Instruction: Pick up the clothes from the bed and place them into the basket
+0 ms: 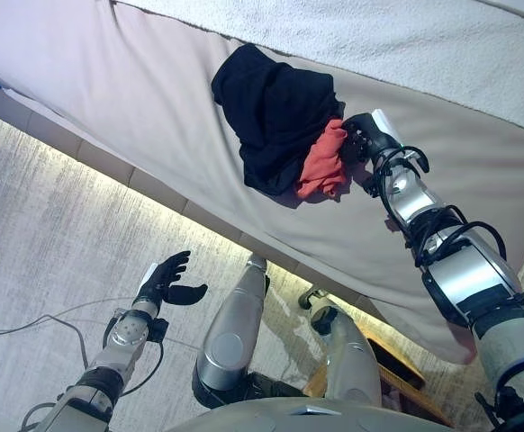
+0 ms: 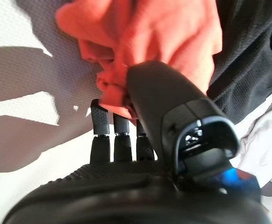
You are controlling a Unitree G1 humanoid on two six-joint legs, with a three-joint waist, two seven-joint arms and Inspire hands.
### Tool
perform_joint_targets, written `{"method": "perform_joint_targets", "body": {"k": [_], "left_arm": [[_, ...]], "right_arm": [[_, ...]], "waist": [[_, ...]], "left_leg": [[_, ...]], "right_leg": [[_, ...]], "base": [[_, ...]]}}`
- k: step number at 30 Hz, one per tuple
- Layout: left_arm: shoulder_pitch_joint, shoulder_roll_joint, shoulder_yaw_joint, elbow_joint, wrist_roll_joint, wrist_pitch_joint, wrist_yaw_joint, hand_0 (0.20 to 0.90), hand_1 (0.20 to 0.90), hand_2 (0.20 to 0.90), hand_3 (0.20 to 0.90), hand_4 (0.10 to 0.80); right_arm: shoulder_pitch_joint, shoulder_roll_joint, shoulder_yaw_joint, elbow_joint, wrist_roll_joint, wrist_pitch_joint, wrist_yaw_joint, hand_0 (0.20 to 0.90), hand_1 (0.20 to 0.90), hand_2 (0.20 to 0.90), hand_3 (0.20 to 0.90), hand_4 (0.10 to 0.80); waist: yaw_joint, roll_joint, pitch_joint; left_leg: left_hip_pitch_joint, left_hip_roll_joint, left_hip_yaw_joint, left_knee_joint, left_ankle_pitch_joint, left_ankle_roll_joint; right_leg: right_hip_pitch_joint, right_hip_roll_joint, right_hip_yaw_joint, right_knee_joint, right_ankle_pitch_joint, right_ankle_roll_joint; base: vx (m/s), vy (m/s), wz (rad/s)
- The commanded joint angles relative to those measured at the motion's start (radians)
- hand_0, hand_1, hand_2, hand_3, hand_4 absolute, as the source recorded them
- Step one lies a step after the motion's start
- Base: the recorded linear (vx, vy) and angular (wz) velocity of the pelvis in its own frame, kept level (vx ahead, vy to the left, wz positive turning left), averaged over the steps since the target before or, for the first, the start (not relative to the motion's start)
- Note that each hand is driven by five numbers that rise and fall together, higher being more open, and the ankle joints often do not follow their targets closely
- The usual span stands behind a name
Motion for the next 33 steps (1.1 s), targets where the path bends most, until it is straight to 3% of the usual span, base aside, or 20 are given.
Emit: {"method": "perform_joint_targets", "body": {"k": [1, 9, 13, 23, 30, 32, 33], "left_arm": [[0.054, 0.025, -0.036, -0.019, 0.041, -0.037, 0.025, 0.9, 0.9, 0.9, 0.9, 0.8], [0.095, 0.009, -0.018, -0.002, 0.074, -0.019, 0.034, 0.9, 0.9, 0.9, 0.9, 0.8], [0.16, -0.031, 0.02, 0.02, 0.116, -0.012, 0.039, 0.9, 0.9, 0.9, 0.9, 0.8], [0.236, -0.141, 0.094, 0.132, 0.187, -0.034, 0.062, 0.9, 0.9, 0.9, 0.9, 0.8], [0.258, -0.171, 0.116, 0.143, 0.226, -0.035, 0.064, 0.9, 0.9, 0.9, 0.9, 0.8], [0.258, -0.18, 0.121, 0.139, 0.219, -0.031, 0.06, 0.9, 0.9, 0.9, 0.9, 0.8], [0.261, -0.186, 0.122, 0.136, 0.214, -0.031, 0.06, 0.9, 0.9, 0.9, 0.9, 0.8]], "right_arm": [[0.0, -0.042, -0.062, -0.056, 0.084, -0.056, -0.053, 0.3, 0.3, 0.3, 0.2, 0.1], [0.104, -0.082, -0.163, -0.11, 0.204, -0.097, -0.035, 0.3, 0.3, 0.3, 0.2, 0.1], [0.247, -0.099, -0.231, -0.283, 0.279, -0.097, -0.014, 0.3, 0.3, 0.3, 0.2, 0.1], [0.675, 0.017, -0.413, -0.747, 0.369, -0.163, 0.004, 0.3, 0.3, 0.3, 0.2, 0.1], [0.879, 0.079, -0.509, -0.979, 0.392, -0.17, 0.082, 0.3, 0.3, 0.3, 0.2, 0.1], [0.922, 0.081, -0.529, -1.02, 0.422, -0.159, 0.113, 0.3, 0.3, 0.3, 0.2, 0.1], [0.934, 0.085, -0.528, -1.027, 0.422, -0.161, 0.122, 0.3, 0.3, 0.3, 0.2, 0.1]], "waist": [[0.006, 0.004, -0.061], [-0.035, -0.025, -0.144], [-0.088, -0.032, -0.227], [-0.244, -0.035, -0.376], [-0.334, -0.047, -0.41], [-0.349, -0.059, -0.411], [-0.344, -0.065, -0.409]], "left_leg": [[-0.022, 0.006, 0.053, 0.014, -0.028, 0.011], [0.101, 0.036, 0.101, -0.103, 0.009, 0.001], [0.204, 0.049, 0.141, -0.199, 0.025, -0.005], [0.356, 0.061, 0.21, -0.308, 0.027, 0.005], [0.426, 0.061, 0.251, -0.299, -0.006, 0.014], [0.426, 0.062, 0.224, -0.235, -0.026, 0.007], [0.417, 0.057, 0.16, -0.201, -0.038, 0.005]], "right_leg": [[0.098, 0.032, 0.004, -0.011, -0.011, 0.026], [0.219, 0.076, 0.017, -0.14, 0.015, 0.025], [0.283, 0.089, 0.054, -0.215, 0.032, 0.031], [0.348, 0.11, 0.149, -0.334, 0.092, 0.04], [0.375, 0.115, 0.206, -0.358, 0.106, 0.04], [0.385, 0.108, 0.231, -0.36, 0.115, 0.037], [0.388, 0.102, 0.255, -0.36, 0.121, 0.038]], "base": [[0.019, -0.037, -0.02], [0.007, 0.012, -0.04], [0.06, 0.077, -0.14], [0.042, 0.029, -0.16], [-0.026, -0.008, -0.24], [0.002, 0.057, -0.41], [0.024, 0.073, -0.4]]}}
